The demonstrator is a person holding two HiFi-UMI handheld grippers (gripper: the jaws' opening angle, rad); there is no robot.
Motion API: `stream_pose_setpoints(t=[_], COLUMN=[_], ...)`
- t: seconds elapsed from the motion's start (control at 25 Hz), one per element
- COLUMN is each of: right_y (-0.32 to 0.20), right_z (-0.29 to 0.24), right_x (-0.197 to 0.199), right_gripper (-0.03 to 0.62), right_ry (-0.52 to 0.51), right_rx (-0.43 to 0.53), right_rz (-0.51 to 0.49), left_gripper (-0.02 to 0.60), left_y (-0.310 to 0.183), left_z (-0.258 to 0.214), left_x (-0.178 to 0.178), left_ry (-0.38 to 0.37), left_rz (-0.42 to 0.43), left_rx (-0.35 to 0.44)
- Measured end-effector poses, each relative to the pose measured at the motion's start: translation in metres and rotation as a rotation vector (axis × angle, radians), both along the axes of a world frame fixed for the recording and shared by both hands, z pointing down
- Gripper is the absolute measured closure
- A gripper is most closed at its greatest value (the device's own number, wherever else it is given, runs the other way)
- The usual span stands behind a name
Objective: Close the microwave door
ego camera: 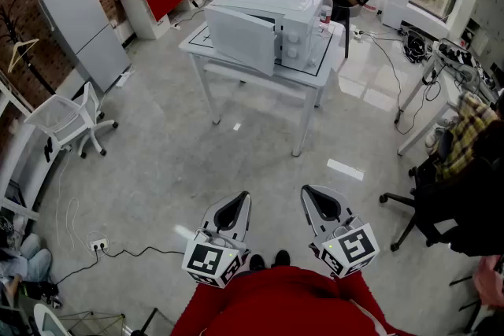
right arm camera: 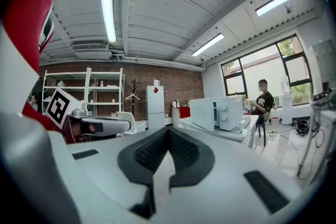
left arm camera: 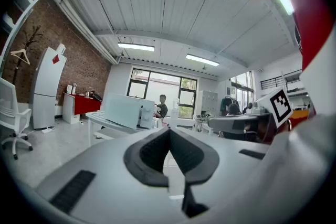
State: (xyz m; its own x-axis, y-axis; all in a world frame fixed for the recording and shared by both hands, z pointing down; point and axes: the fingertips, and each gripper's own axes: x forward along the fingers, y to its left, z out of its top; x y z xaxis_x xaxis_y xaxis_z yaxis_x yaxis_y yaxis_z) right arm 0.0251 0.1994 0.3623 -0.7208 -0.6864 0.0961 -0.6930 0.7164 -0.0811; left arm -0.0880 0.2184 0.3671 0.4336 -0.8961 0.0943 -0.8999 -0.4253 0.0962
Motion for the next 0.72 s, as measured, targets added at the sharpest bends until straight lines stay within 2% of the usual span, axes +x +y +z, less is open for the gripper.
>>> stream_pose_setpoints(t=[0.72], right_y=[-0.002], right_z=[0.008], right_x=[0.011], right_gripper=[0.585], right_ry=[-0.004], right_rx=[-0.026], right_rz=[-0.004], left_gripper=[0.578], left_y=[-0.005], left_z=[0.005], left_x=[0.013], left_ry=[-0.013], left_rz=[0.005], left_rx=[-0.013])
